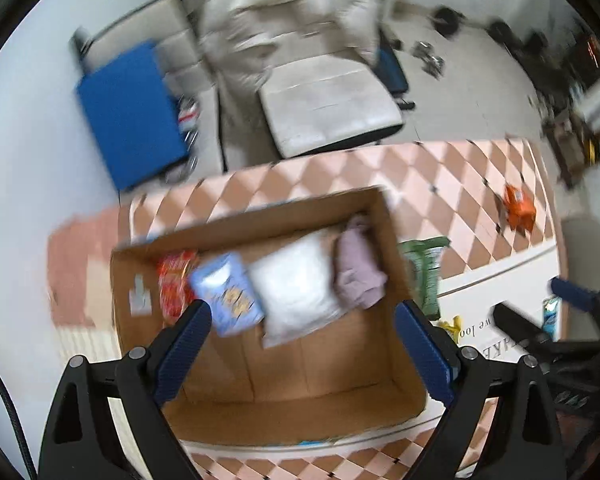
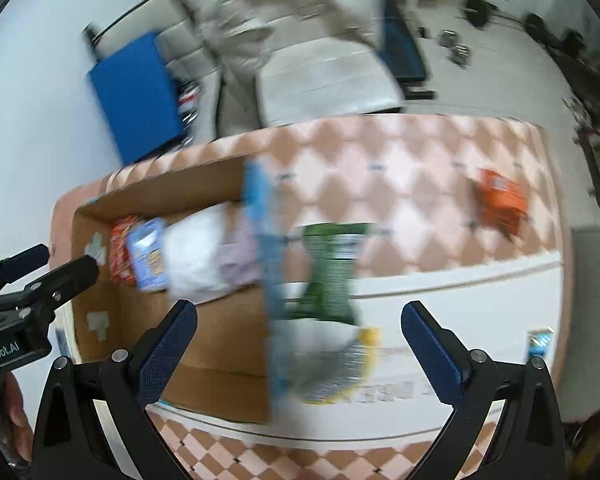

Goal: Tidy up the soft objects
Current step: 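Grasp the green bag with left gripper while right grasps the orange snack bag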

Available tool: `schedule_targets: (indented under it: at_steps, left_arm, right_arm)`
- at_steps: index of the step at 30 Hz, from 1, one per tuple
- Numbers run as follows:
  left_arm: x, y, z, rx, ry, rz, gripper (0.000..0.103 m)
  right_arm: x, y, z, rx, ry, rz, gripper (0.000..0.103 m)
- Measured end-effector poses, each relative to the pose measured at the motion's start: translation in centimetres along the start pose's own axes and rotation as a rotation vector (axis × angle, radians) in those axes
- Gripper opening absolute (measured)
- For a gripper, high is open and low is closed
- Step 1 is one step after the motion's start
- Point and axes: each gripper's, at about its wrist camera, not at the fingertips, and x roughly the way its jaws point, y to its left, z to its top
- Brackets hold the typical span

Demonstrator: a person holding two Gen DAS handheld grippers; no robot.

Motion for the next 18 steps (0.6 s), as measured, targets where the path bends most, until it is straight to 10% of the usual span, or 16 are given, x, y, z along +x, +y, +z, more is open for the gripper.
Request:
schedule_targets:
  at_steps: [10, 18]
  left_arm:
    - [9.5, -15.4, 5.4, 0.302, 0.236, 0.097, 0.094]
    - [17.8, -19.1, 4.4, 0.313, 0.449, 0.109, 0.094]
  right_arm:
    - [-1.2, -17.2, 1.0, 0.256, -0.026, -0.06, 0.103]
    - [2.4, -23.1, 2.6, 0.299, 0.036, -0.078, 0.103]
